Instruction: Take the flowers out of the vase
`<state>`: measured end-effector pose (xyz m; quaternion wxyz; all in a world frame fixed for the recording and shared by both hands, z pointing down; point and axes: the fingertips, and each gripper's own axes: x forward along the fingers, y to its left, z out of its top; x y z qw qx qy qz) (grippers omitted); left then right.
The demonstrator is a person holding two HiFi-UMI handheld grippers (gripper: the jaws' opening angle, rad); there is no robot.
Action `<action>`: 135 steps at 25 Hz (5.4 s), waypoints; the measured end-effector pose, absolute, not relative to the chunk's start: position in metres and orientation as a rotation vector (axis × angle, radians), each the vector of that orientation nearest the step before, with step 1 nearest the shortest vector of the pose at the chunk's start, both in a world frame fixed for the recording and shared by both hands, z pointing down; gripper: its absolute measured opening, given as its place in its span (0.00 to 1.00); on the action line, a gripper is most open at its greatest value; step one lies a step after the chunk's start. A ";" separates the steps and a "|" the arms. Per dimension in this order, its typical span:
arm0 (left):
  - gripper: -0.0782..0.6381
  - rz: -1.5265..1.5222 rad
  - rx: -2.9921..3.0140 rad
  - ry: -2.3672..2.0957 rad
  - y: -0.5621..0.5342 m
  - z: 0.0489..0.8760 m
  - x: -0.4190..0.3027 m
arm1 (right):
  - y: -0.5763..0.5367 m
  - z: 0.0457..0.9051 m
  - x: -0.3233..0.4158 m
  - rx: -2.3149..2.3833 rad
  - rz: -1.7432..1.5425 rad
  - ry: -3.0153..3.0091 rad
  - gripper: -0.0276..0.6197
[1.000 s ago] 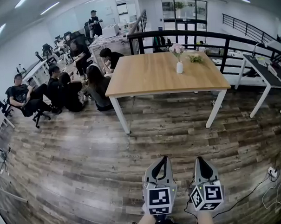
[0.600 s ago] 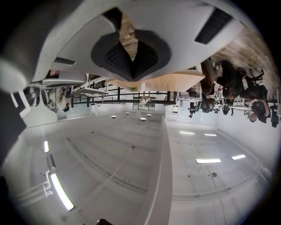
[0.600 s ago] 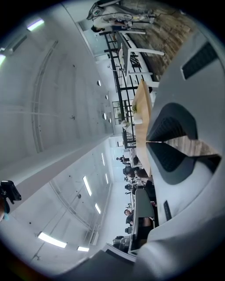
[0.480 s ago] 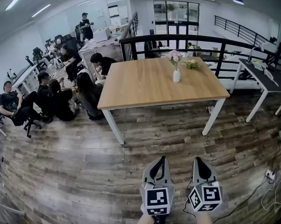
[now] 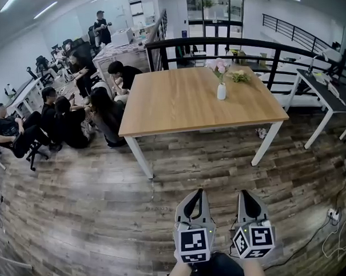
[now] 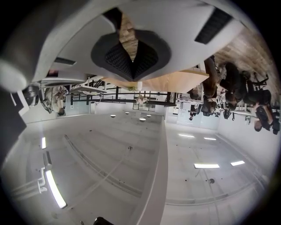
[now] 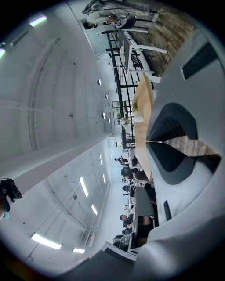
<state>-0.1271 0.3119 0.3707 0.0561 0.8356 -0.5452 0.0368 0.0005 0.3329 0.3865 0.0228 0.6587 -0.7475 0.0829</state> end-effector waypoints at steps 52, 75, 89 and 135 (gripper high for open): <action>0.15 0.188 2.464 -1.735 0.036 0.385 -0.001 | 0.045 0.400 0.130 1.987 0.301 -2.390 0.07; 0.15 0.152 2.510 -1.649 -0.123 0.381 -0.036 | -0.108 0.394 0.089 2.030 0.293 -2.342 0.07; 0.15 0.167 2.495 -1.612 -0.155 0.396 -0.033 | -0.141 0.411 0.091 2.020 0.325 -2.302 0.07; 0.15 0.241 2.333 -1.823 -0.330 0.405 0.041 | -0.347 0.439 0.168 1.760 0.404 -2.460 0.07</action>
